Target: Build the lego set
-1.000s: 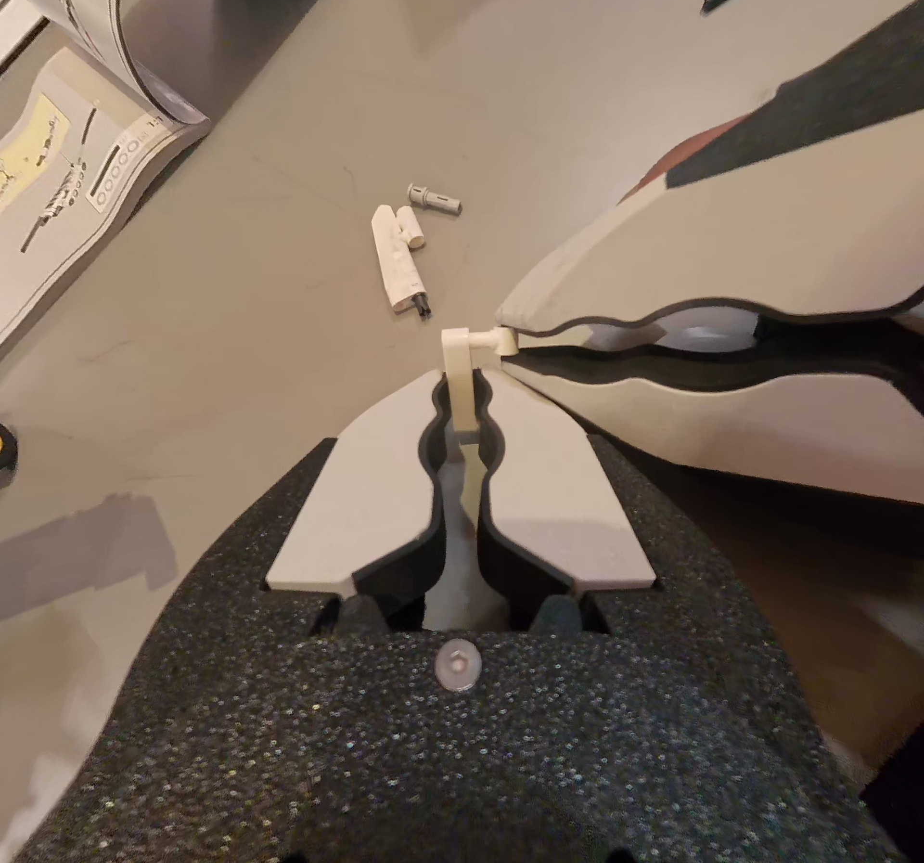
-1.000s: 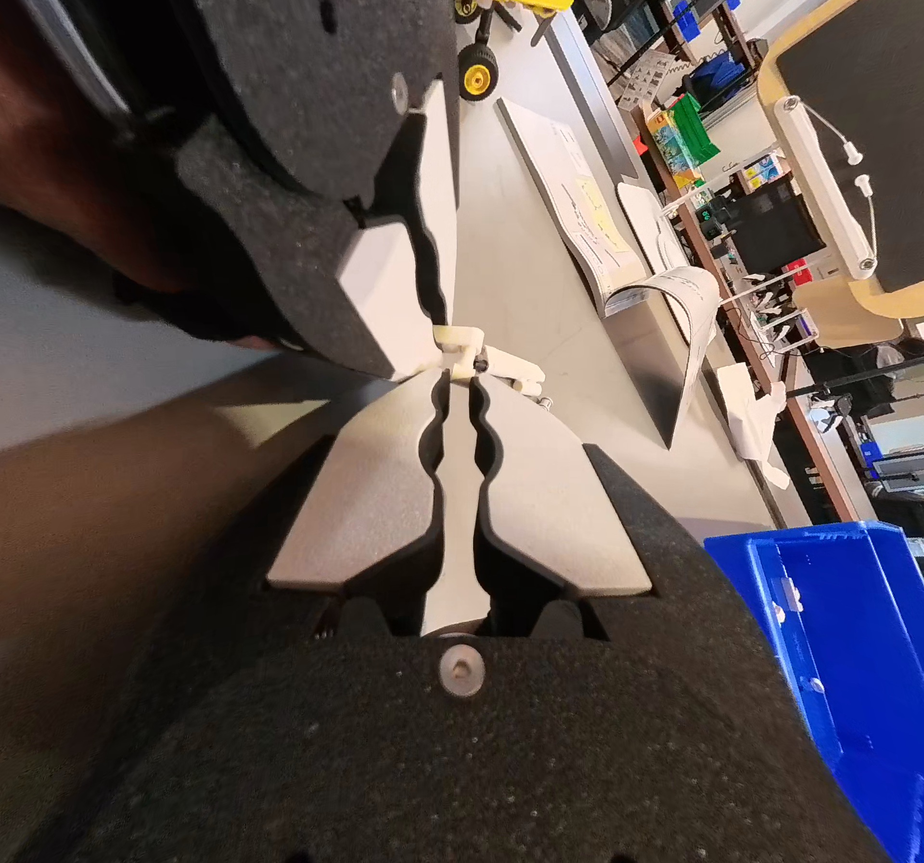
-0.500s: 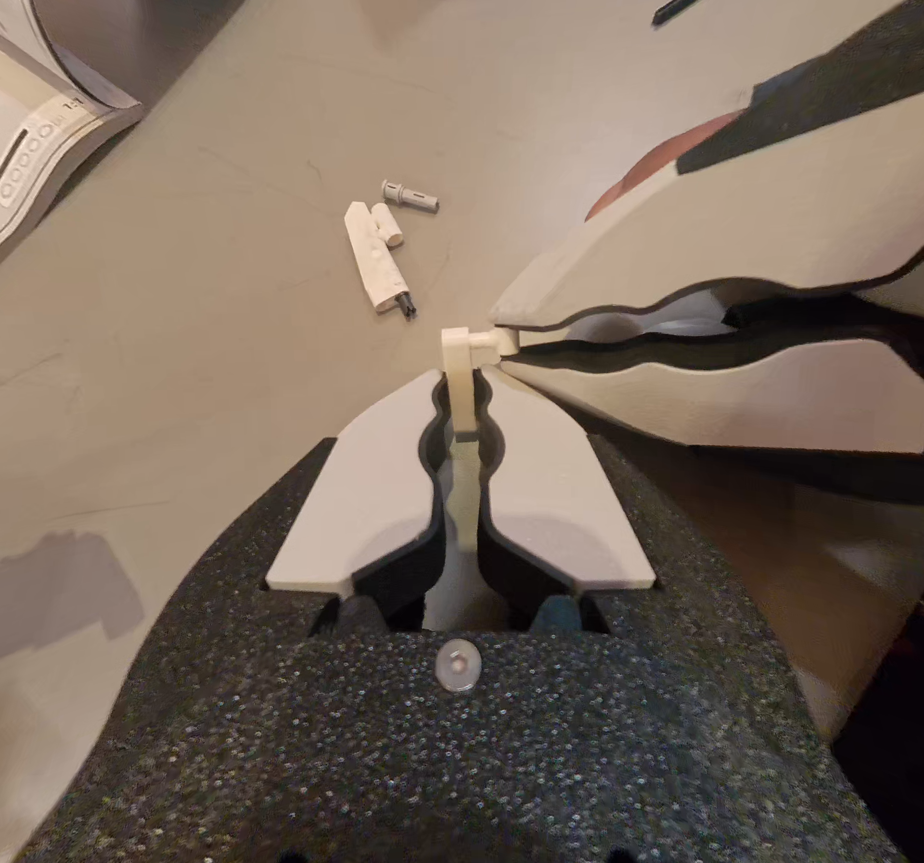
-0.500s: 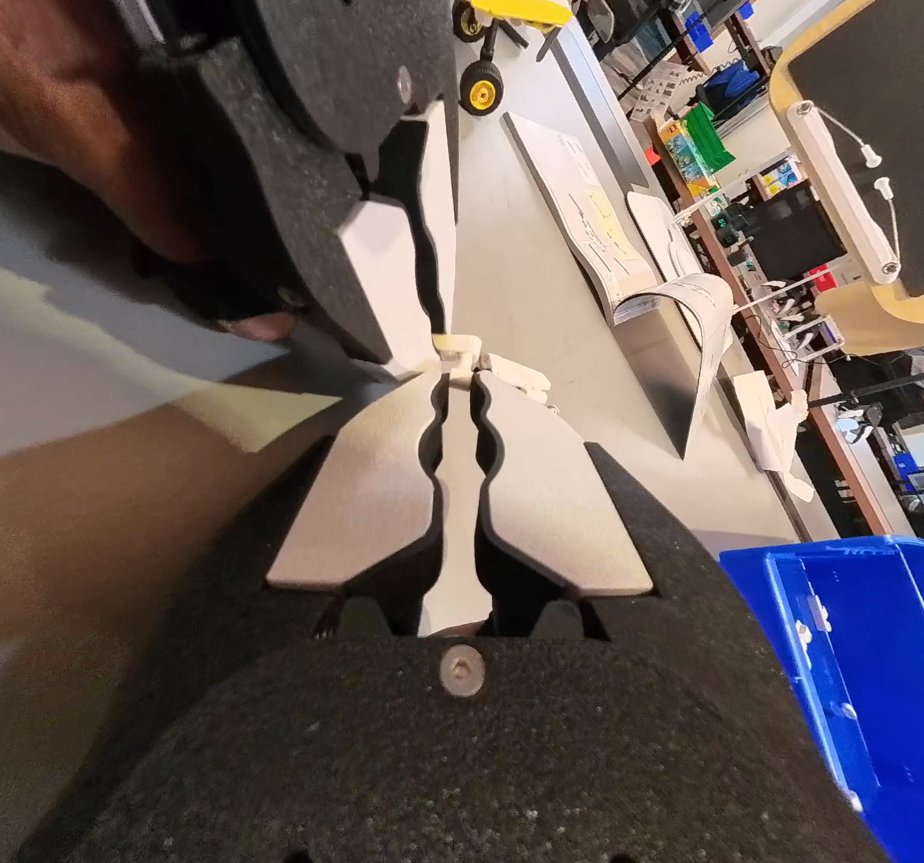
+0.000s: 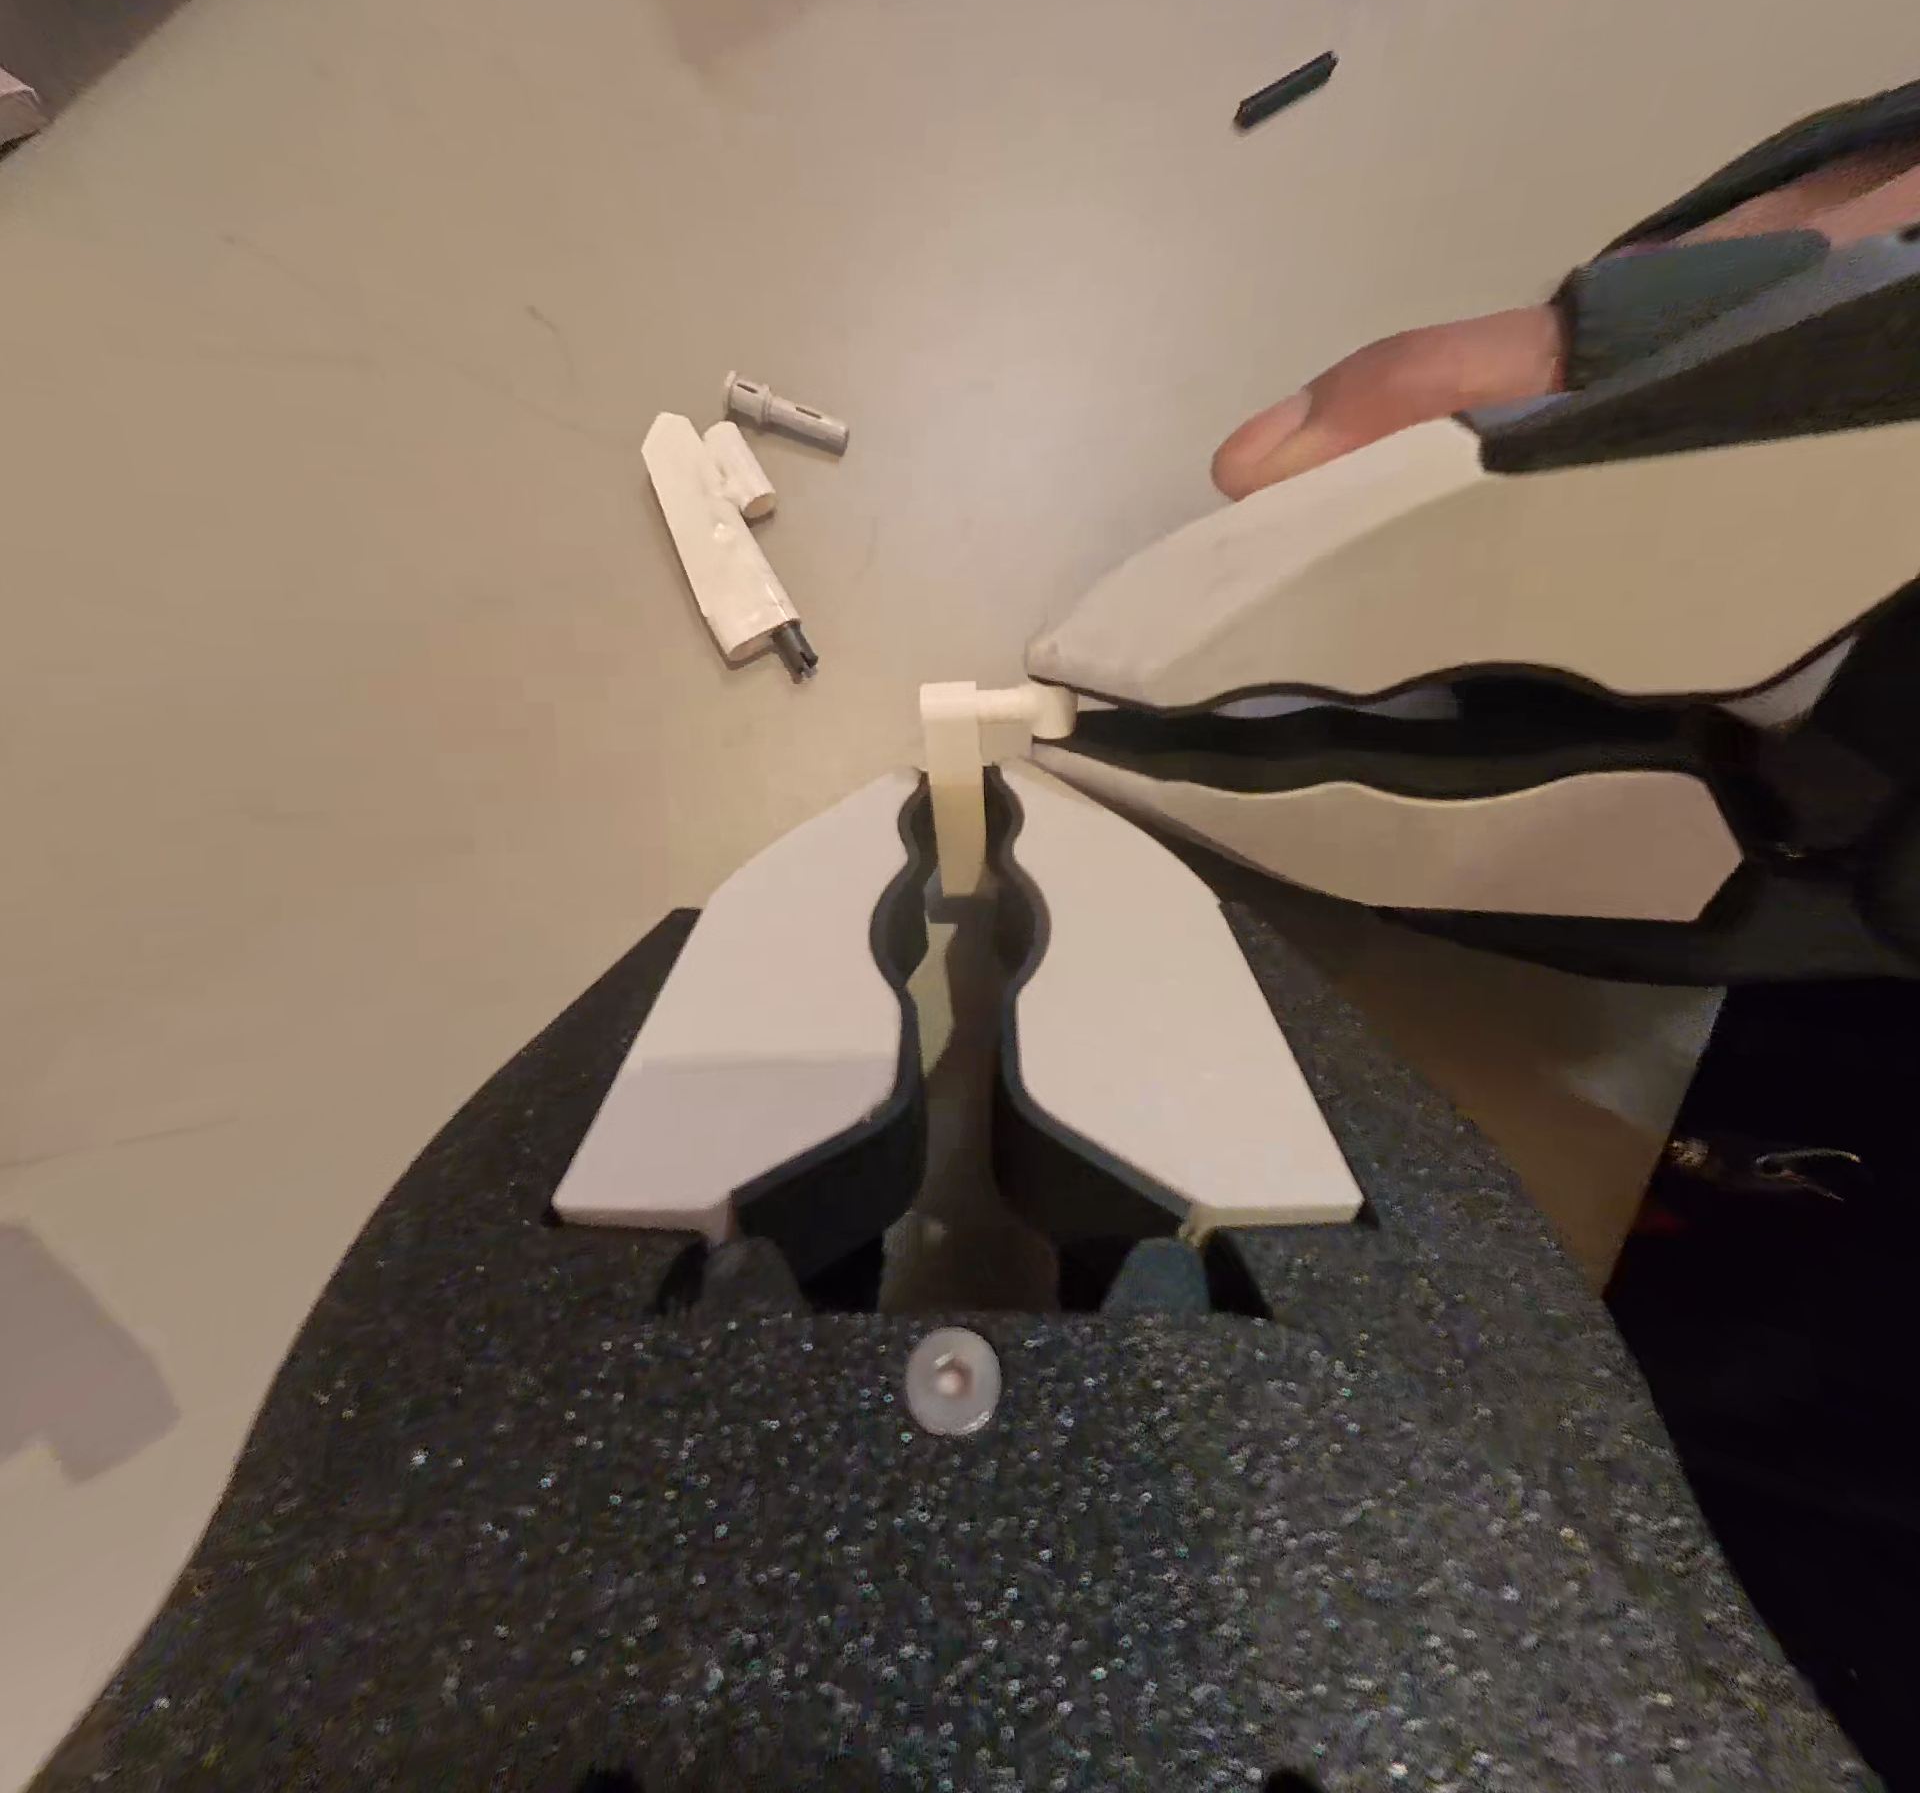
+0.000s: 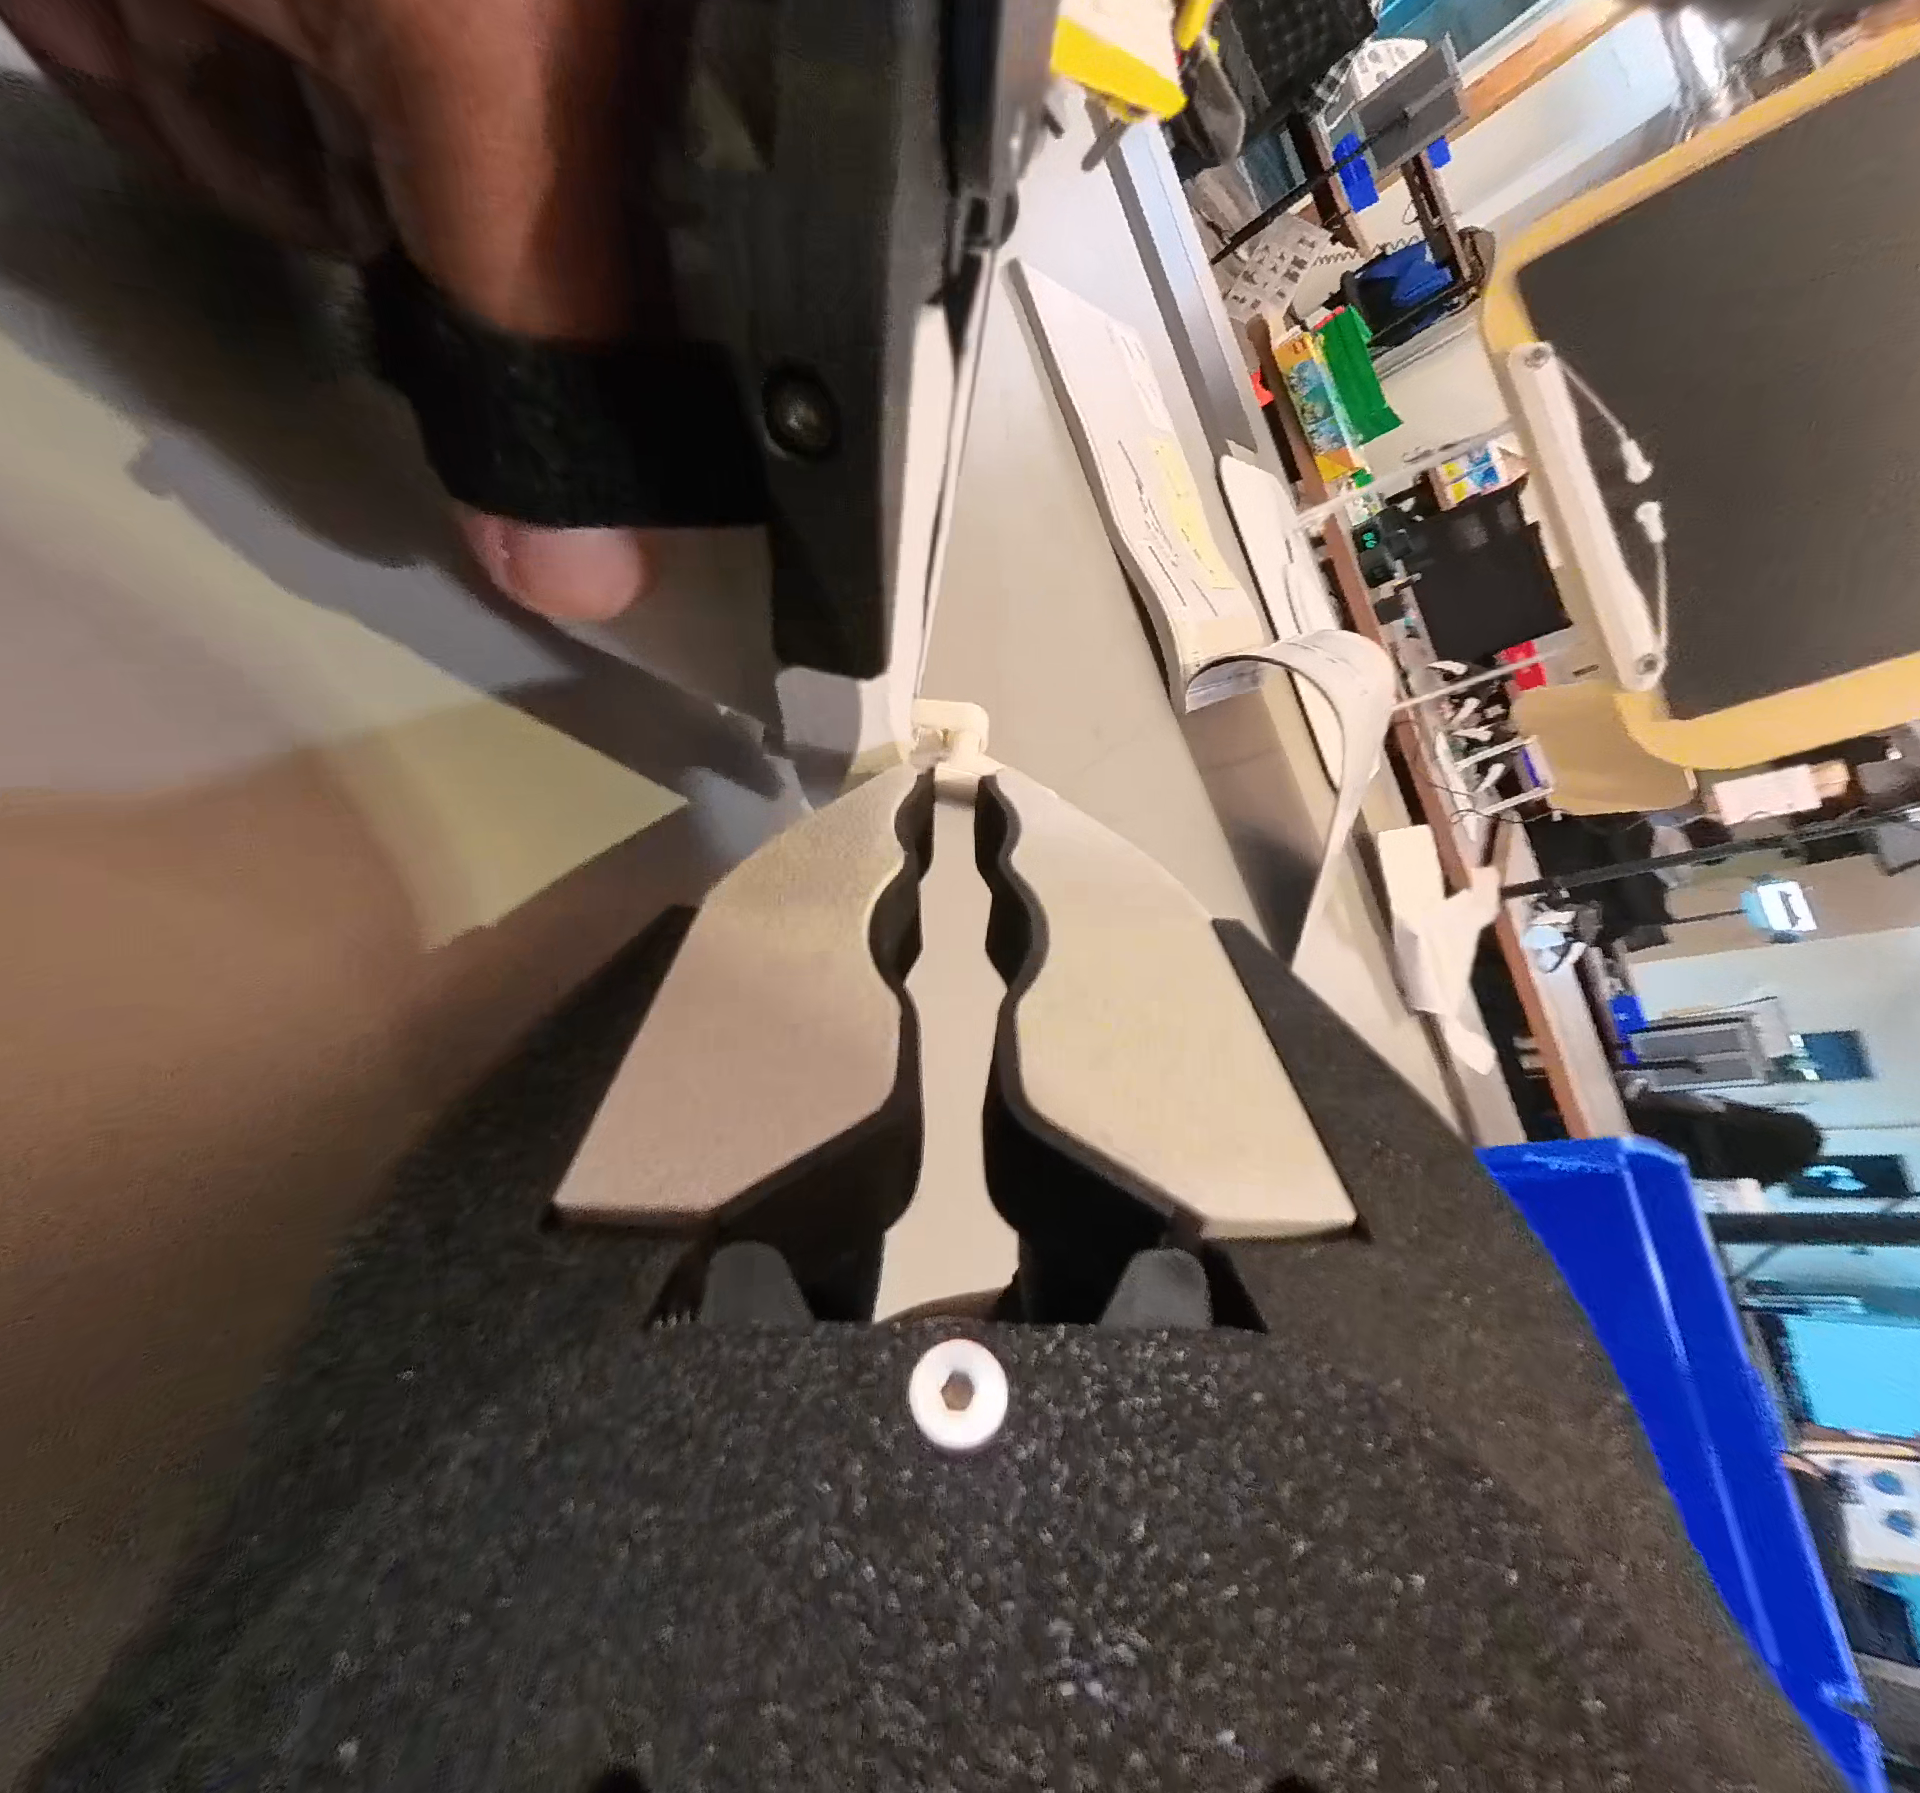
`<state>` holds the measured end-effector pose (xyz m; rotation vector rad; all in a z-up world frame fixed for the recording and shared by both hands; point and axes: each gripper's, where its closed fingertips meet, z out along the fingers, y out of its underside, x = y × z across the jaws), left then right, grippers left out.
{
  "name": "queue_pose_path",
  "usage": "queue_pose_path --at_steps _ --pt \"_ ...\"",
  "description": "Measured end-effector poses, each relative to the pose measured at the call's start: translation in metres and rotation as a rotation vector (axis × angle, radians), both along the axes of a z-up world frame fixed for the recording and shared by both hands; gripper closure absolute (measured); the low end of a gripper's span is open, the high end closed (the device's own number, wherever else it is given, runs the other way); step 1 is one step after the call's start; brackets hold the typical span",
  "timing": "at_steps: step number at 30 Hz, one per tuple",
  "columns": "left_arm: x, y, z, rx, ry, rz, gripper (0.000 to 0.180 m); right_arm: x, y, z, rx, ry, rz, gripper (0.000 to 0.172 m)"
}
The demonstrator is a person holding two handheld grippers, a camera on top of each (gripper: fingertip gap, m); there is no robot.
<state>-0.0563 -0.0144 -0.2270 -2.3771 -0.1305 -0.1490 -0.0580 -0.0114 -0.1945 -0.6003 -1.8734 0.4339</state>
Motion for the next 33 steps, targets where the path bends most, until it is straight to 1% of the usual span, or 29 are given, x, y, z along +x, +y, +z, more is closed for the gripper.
queue_pose_path --at_steps 3,7,10,12,15,17,20,23,24,27,31,33 --pt "-0.002 -0.001 -0.003 -0.026 0.078 0.006 0.172 0.001 -0.002 -0.002 0.035 -0.003 -0.001 0.164" --pt "-0.006 -0.003 -0.006 -0.053 0.179 0.022 0.172 0.001 -0.003 -0.004 0.040 -0.020 -0.005 0.165" --pt "-0.010 -0.002 -0.003 -0.035 0.264 0.018 0.172 0.000 -0.003 -0.003 -0.073 -0.049 -0.015 0.165" --pt "-0.011 0.000 -0.003 -0.021 0.284 0.013 0.172 -0.001 -0.001 -0.004 -0.158 -0.076 -0.027 0.164" --pt "-0.010 0.002 -0.002 0.008 0.233 0.004 0.172 -0.001 0.001 -0.004 -0.266 -0.107 -0.039 0.164" --pt "-0.008 0.004 -0.002 0.032 0.156 -0.006 0.172 -0.002 0.003 -0.003 -0.291 -0.108 -0.047 0.164" --pt "-0.005 0.008 0.003 0.070 0.028 -0.010 0.171 -0.004 0.006 0.001 -0.268 -0.082 -0.063 0.164" --pt "-0.003 0.008 0.004 0.071 -0.018 -0.024 0.171 -0.004 0.006 0.001 -0.204 -0.069 -0.061 0.164" --pt "-0.004 0.008 0.003 0.061 0.001 -0.025 0.171 -0.003 0.006 0.001 -0.164 -0.065 -0.064 0.164" --pt "-0.007 0.007 -0.002 0.007 0.128 -0.016 0.172 -0.003 0.007 -0.003 -0.052 -0.058 -0.082 0.164" --pt "-0.010 0.006 -0.004 -0.025 0.255 -0.012 0.172 -0.001 0.005 -0.005 -0.117 -0.089 -0.073 0.164" --pt "-0.011 0.006 -0.002 -0.029 0.295 -0.010 0.172 -0.001 0.005 -0.003 -0.136 -0.080 -0.070 0.164"
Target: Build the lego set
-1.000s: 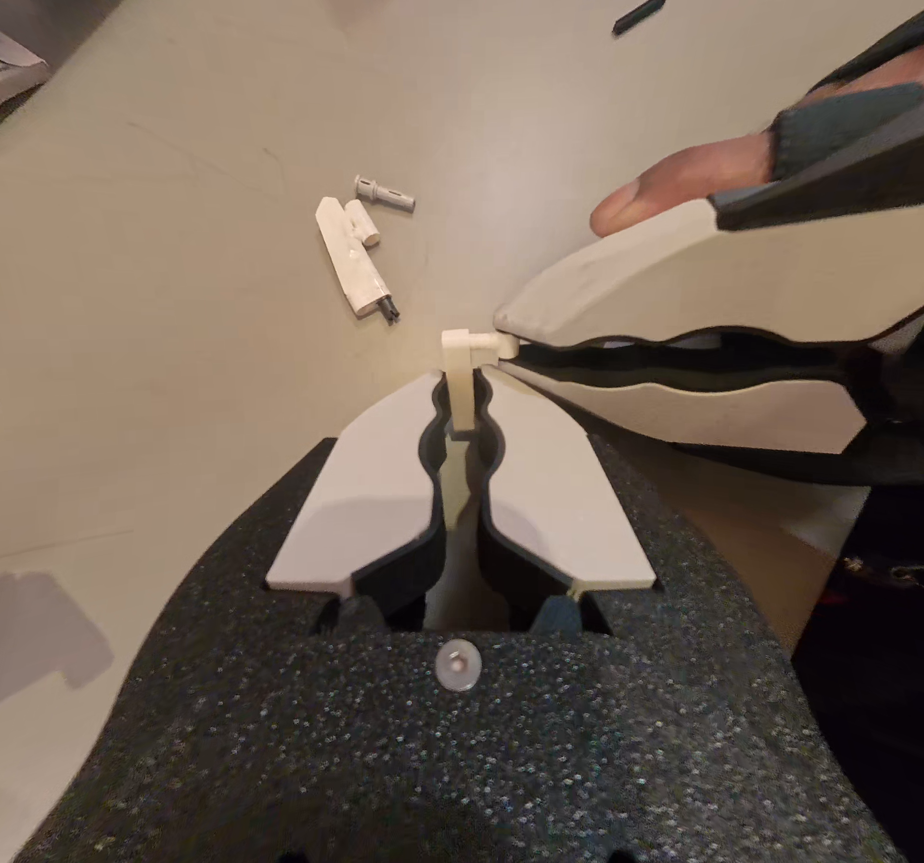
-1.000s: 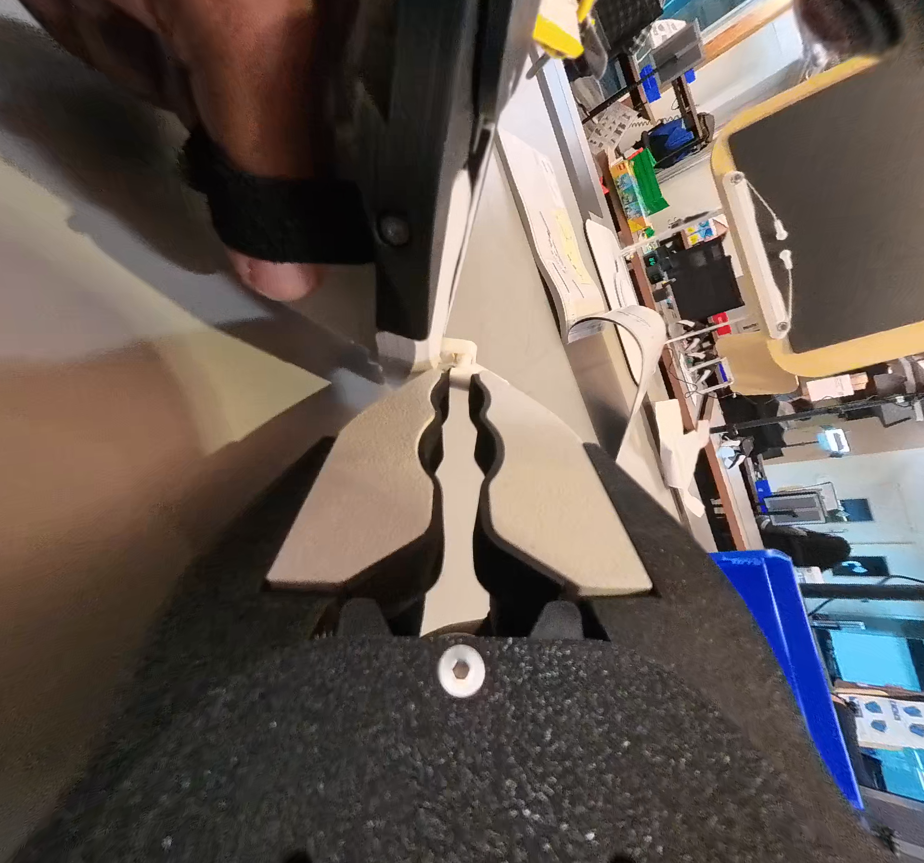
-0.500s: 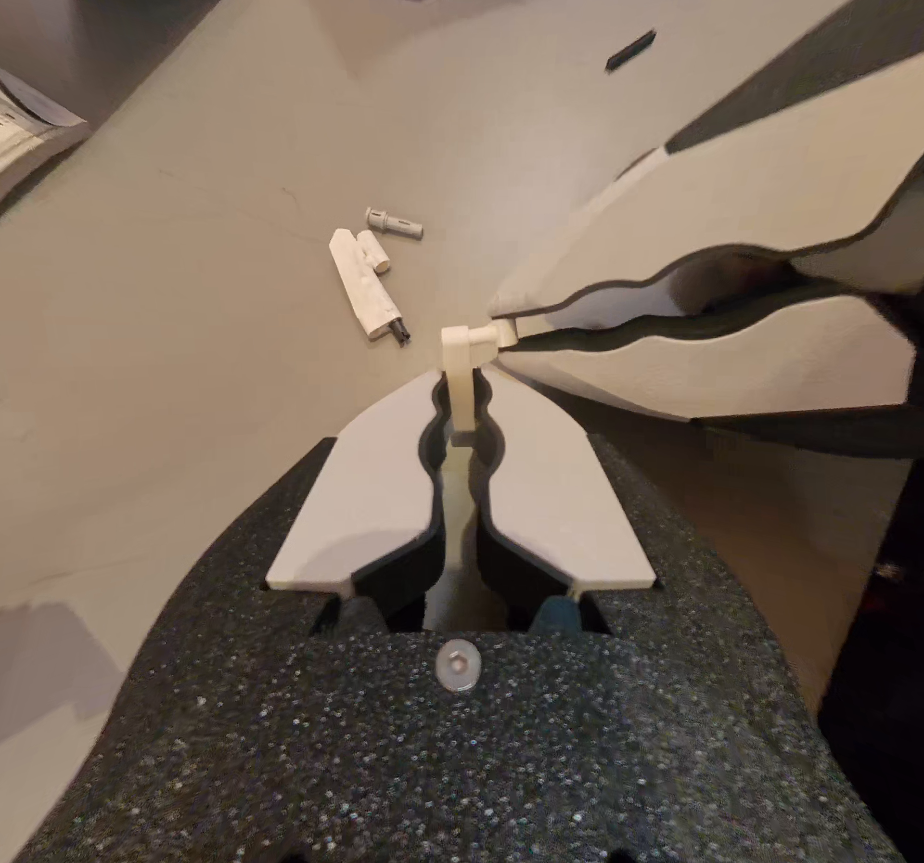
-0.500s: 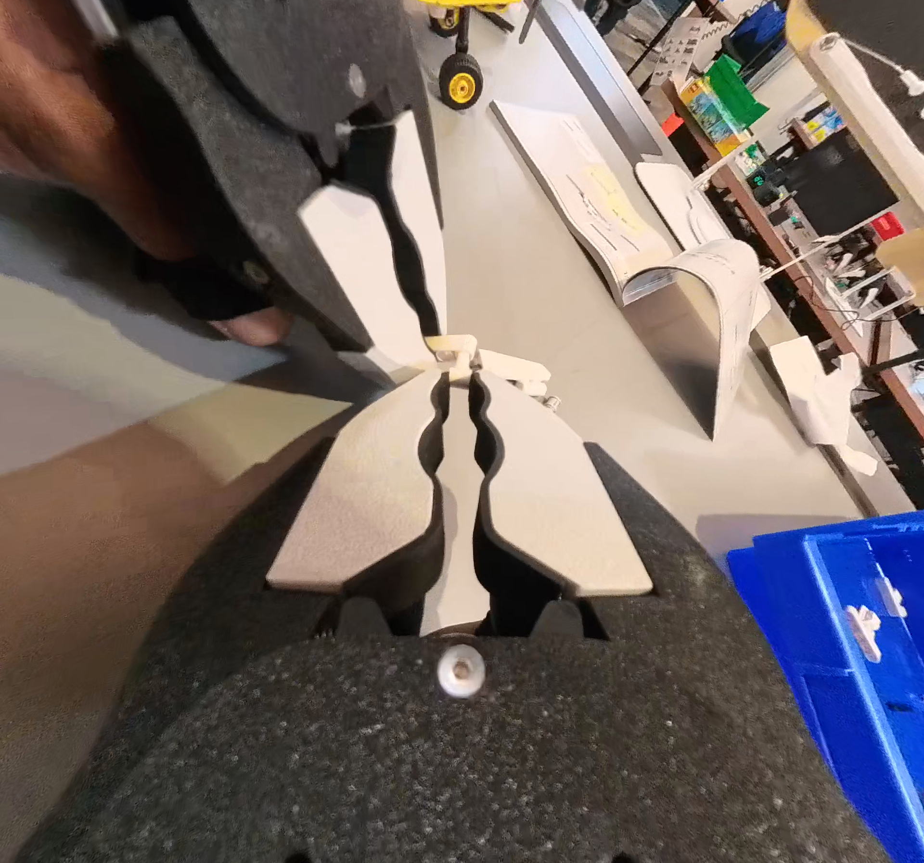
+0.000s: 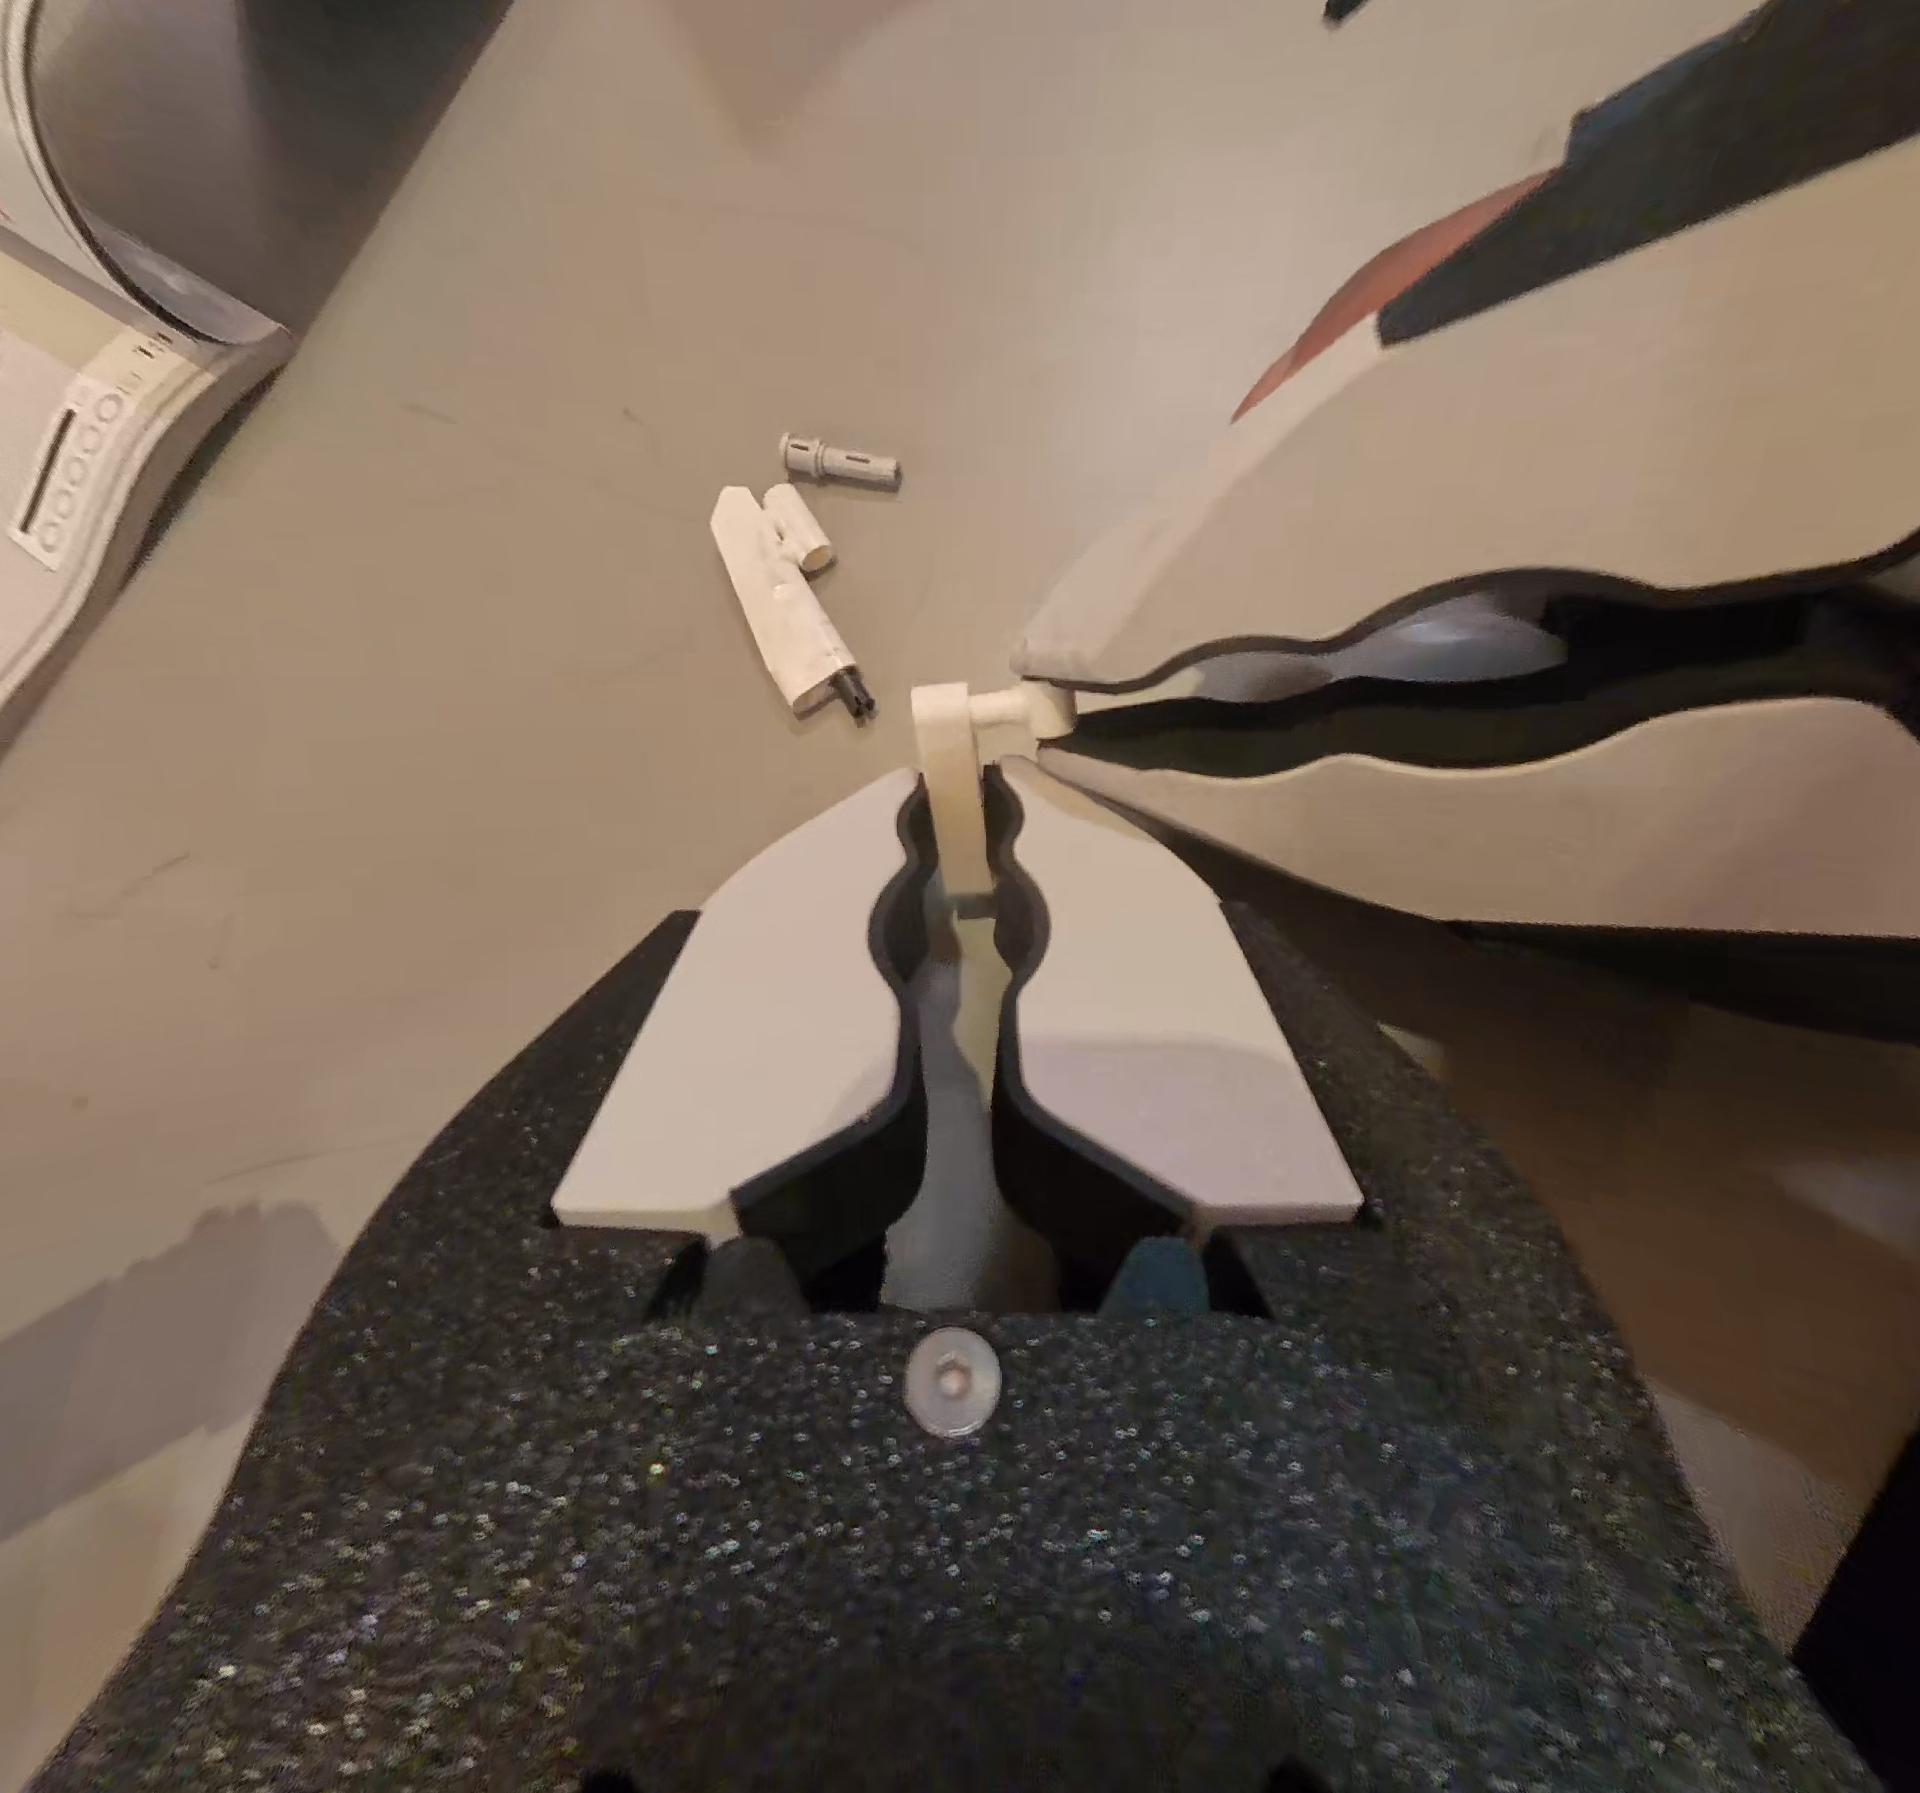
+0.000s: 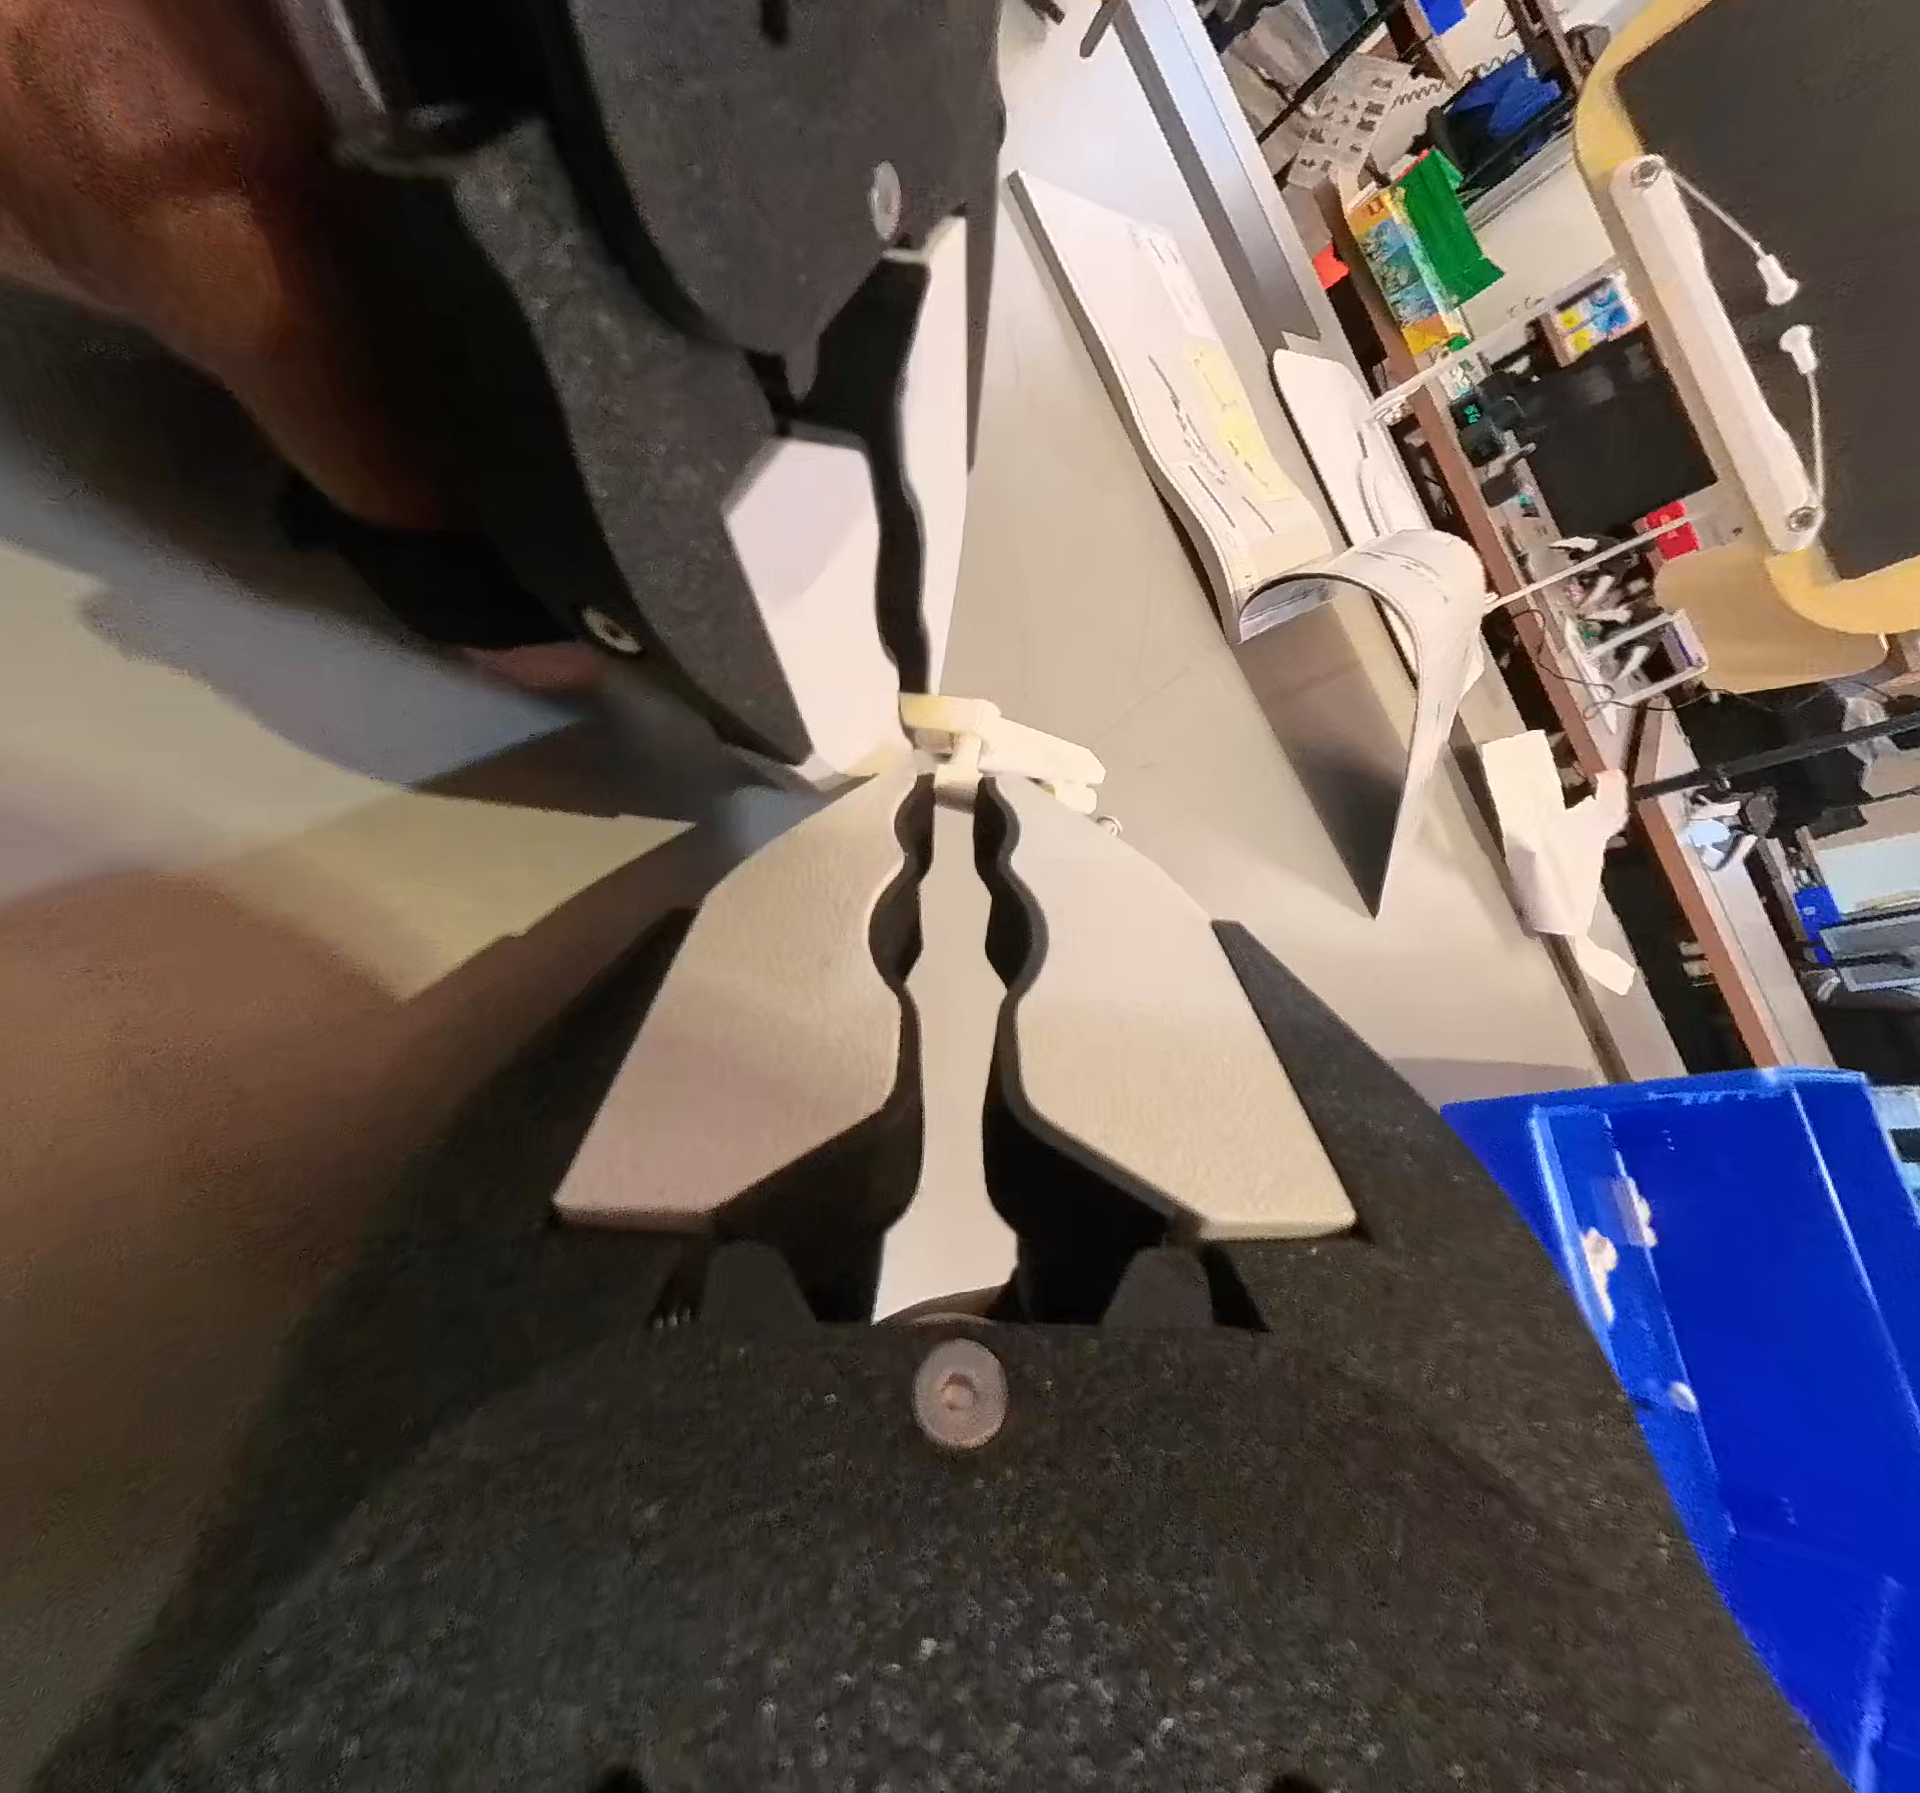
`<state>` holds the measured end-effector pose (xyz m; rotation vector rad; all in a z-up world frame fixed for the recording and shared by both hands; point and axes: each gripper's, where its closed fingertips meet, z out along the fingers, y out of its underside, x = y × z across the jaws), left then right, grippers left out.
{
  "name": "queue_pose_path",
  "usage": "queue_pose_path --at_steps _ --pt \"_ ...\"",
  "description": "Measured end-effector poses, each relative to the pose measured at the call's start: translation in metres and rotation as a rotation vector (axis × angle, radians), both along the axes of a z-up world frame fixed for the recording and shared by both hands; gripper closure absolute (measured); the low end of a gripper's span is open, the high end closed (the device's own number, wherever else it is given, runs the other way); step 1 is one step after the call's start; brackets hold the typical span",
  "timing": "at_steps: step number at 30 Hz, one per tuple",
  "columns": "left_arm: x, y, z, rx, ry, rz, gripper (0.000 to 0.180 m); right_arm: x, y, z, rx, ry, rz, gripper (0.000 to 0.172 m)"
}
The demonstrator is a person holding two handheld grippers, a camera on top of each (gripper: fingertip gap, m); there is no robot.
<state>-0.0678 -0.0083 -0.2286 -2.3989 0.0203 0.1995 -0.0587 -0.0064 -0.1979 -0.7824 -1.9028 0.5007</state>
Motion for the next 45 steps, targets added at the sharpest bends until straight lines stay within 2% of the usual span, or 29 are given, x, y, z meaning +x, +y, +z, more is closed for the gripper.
queue_pose_path --at_steps 6,8,15,17,24,27,34,42,45 --pt "-0.001 -0.001 -0.001 -0.020 0.045 -0.005 0.172 0.000 0.000 0.000 0.016 0.008 0.000 0.165" --pt "0.000 0.000 0.000 0.000 0.004 -0.009 0.172 0.000 0.001 0.000 -0.015 0.002 -0.006 0.164" --pt "0.003 0.005 0.002 0.079 -0.185 0.029 0.172 -0.002 0.002 0.002 -0.393 -0.103 0.000 0.165" --pt "0.002 0.005 0.001 0.071 -0.152 0.037 0.172 -0.002 0.002 0.002 -0.456 -0.133 -0.005 0.165" --pt "-0.006 0.003 0.000 0.040 0.059 0.045 0.172 -0.007 0.001 0.004 -0.485 -0.138 -0.036 0.165" --pt "-0.003 0.003 -0.001 0.054 -0.017 0.033 0.172 -0.007 0.000 0.003 -0.474 -0.129 -0.028 0.165" --pt "0.005 0.002 0.004 0.094 -0.204 -0.027 0.171 -0.003 -0.001 0.004 -0.327 -0.071 0.055 0.164" --pt "0.005 0.001 0.004 0.101 -0.219 -0.039 0.171 -0.004 -0.002 0.006 -0.124 -0.004 0.060 0.164" --pt "0.003 0.001 0.005 0.103 -0.172 -0.036 0.171 -0.005 -0.003 0.006 -0.167 -0.012 0.046 0.164"
